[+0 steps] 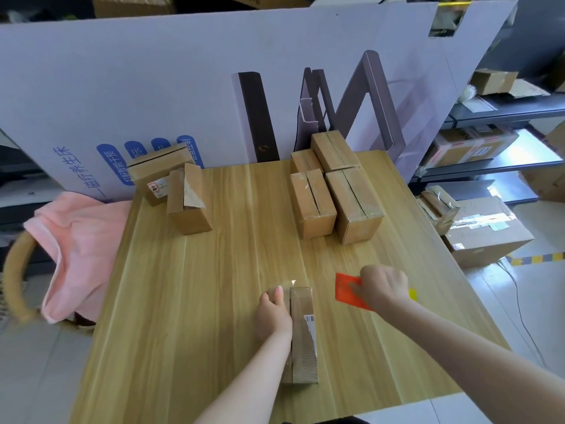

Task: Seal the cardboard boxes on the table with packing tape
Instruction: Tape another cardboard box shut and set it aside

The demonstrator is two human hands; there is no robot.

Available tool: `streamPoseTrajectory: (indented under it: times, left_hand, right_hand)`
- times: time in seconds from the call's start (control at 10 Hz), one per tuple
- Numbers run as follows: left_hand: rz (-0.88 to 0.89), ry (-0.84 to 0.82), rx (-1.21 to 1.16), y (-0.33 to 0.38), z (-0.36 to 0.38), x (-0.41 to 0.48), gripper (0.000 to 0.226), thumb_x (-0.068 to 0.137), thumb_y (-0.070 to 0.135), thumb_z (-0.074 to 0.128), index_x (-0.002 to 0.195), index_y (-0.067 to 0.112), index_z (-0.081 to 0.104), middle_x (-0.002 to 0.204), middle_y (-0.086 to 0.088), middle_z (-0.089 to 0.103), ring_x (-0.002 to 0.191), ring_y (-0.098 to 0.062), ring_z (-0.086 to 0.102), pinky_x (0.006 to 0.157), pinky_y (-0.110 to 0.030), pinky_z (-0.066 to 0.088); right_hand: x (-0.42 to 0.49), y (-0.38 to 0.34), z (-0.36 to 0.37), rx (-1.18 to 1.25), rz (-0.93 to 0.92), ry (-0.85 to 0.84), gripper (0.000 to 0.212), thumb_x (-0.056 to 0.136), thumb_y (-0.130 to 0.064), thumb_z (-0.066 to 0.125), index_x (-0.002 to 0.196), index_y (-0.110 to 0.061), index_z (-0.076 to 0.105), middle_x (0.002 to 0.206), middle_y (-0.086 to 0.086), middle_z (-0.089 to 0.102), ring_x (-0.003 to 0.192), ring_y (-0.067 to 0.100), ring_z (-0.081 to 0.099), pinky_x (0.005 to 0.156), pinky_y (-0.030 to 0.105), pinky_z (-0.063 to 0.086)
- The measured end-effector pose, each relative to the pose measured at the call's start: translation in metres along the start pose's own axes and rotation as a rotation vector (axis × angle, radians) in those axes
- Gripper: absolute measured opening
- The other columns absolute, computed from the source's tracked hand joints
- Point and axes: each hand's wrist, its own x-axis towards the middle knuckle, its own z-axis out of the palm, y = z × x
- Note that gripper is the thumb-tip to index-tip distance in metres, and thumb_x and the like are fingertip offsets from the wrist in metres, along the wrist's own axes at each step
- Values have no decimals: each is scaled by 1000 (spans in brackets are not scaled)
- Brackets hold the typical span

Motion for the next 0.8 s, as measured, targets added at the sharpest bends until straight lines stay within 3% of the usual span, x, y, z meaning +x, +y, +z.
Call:
streamPoseTrajectory:
  times: [0.1,0.2,0.3,0.4,0.5,0.6,0.7,0.8]
  left_hand:
    - [-147,-10,-229,9,11,-3,49,97,51,38,120,12,57,115,-10,65,103,-33,60,89,-40,47]
    - [-316,-29,-474,19,19,-6,46,97,47,40,113,8,59,111,-14,65,98,-33,60,94,-45,47]
    - [-359,-42,-543,20,19,-9,45,96,46,40,113,9,60,112,-12,64,92,-30,56,87,-38,44]
    - [-230,-33,-512,10,15,-11,42,97,39,45,122,6,55,125,-14,59,104,-29,55,93,-36,42]
    - [270,141,-128,-7,1,-11,39,95,21,56,132,10,53,134,-7,54,125,-24,48,105,-35,39]
    - [798,140,140,-7,-9,-6,33,85,-2,62,113,13,70,116,0,65,112,-18,57,98,-26,45]
    - [873,-127,303,9,-10,-5,33,91,6,56,121,16,65,128,3,61,120,-15,54,97,-14,40]
    - [757,-136,366,21,-2,5,30,96,19,51,125,20,62,129,2,61,108,-7,59,69,7,34]
  right_hand:
    - [-1,3,4,462,216,40,50,87,-58,48,66,-14,59,58,-4,58,45,14,55,45,21,37]
    - [-6,-1,9,900,350,126,57,85,-60,53,58,-10,56,48,-2,51,41,15,48,45,24,33]
    - [-19,-14,22,1271,423,170,55,83,-59,57,56,-11,54,49,3,46,45,19,42,49,29,34]
    - [-35,-30,40,1483,542,89,60,84,-59,59,67,-2,64,59,12,55,52,22,50,52,31,40]
    - [-43,-40,49,1555,591,74,57,86,-57,59,68,-3,61,57,12,55,50,22,51,51,29,40]
    - [-42,-39,48,1583,607,92,56,85,-57,60,66,-4,58,52,7,51,45,19,48,47,27,38]
    - [-40,-34,48,1626,628,81,57,84,-57,62,67,-3,58,53,8,52,46,19,49,47,26,39]
    - [-38,-32,50,1630,620,84,57,85,-57,61,68,-2,61,54,9,55,46,19,52,46,26,41]
